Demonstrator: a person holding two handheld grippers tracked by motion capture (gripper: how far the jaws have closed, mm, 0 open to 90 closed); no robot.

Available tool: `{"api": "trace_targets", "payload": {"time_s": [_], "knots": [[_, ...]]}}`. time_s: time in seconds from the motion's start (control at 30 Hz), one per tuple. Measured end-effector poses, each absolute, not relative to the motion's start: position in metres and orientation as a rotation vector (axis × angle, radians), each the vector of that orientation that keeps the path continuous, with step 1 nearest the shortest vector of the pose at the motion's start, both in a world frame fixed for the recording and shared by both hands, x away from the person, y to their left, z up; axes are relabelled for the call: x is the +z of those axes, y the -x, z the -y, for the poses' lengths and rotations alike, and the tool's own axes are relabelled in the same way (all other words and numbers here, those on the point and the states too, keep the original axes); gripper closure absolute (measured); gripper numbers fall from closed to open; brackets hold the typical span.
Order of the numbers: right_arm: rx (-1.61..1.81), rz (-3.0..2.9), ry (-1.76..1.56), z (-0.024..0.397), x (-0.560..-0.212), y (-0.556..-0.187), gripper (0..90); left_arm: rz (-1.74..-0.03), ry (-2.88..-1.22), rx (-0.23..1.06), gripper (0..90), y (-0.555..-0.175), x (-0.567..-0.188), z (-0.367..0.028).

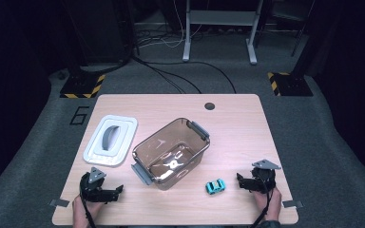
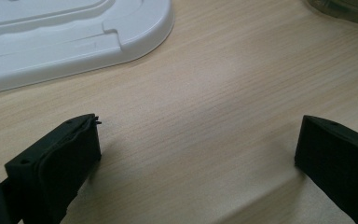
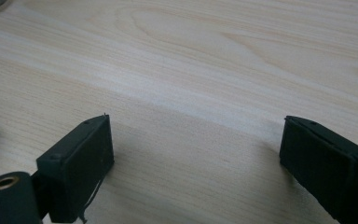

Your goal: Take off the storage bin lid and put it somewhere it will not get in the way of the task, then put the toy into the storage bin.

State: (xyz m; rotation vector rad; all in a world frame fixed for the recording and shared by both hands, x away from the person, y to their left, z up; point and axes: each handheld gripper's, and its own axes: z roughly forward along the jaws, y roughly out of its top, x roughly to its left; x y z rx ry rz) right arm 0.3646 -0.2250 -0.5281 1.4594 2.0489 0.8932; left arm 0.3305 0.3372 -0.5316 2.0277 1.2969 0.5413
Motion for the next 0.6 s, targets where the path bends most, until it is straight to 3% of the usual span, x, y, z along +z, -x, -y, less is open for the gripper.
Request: {"api": "trace_targets", "payload": {"time_s": [0.47,0.6], "knots": [[0.888,-2.043,-1.469,0.2241,-0.5282,-0.3650,7.8,-1.290,-2.036,0.537,0.0,-0.3311,-0.5314,-0.3375],[0.873,-2.034,-1.487,0.2239,-0.5283,-0.3658,3.5,-1.285,-2.044,0.540,0.0,-0.3314,-0.5312,-0.3378]]}}
